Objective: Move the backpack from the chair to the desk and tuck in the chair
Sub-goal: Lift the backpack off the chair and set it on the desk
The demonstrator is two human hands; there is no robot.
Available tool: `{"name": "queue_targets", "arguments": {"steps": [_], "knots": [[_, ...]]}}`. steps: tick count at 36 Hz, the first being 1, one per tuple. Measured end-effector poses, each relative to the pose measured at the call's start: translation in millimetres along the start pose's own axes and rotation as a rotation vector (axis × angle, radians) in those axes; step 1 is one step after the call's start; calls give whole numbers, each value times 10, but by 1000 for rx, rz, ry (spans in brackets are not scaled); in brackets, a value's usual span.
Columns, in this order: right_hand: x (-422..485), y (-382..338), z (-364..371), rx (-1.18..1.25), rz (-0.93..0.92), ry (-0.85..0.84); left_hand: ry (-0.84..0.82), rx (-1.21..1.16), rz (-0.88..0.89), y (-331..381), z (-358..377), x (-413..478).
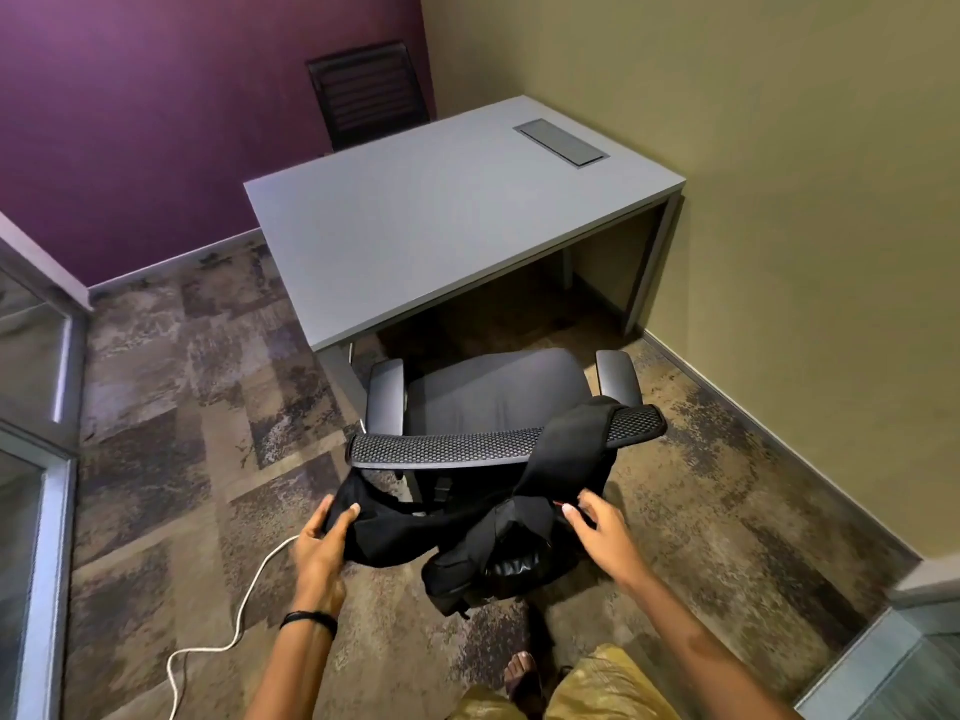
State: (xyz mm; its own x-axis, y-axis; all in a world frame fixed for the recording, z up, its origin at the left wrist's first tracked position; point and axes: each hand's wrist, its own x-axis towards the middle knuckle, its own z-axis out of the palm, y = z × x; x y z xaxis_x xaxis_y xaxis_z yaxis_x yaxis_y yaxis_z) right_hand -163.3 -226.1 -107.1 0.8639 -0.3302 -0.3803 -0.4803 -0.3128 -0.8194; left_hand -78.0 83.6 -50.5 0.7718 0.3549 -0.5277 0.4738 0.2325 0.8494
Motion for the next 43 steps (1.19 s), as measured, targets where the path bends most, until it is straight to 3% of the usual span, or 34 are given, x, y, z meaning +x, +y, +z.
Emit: {"name": "queue_targets", "arguments": {"steps": [3,16,22,28,32,38,43], "knots": [[108,-47,-10,11,15,92,-43,-3,-50,-139,-10,-66],[152,26,-274,-121,-36,26,-215,117,24,-321,572,-131],[126,53,-313,-148,-74,107,-439,380,71,-588,783,-372],[108,56,-321,-156,-104,140,-694,747,-120,-840,878,-520],[82,90,-302,-144,-95,157,-764,855,-162,-942,931,-610],[-23,92,-286,-72,0,0,-826,862,-55,-1035,783,-641],[-65,214,-280,-139,20,-53,-924,1075,174,-1158,703,-677]]}}
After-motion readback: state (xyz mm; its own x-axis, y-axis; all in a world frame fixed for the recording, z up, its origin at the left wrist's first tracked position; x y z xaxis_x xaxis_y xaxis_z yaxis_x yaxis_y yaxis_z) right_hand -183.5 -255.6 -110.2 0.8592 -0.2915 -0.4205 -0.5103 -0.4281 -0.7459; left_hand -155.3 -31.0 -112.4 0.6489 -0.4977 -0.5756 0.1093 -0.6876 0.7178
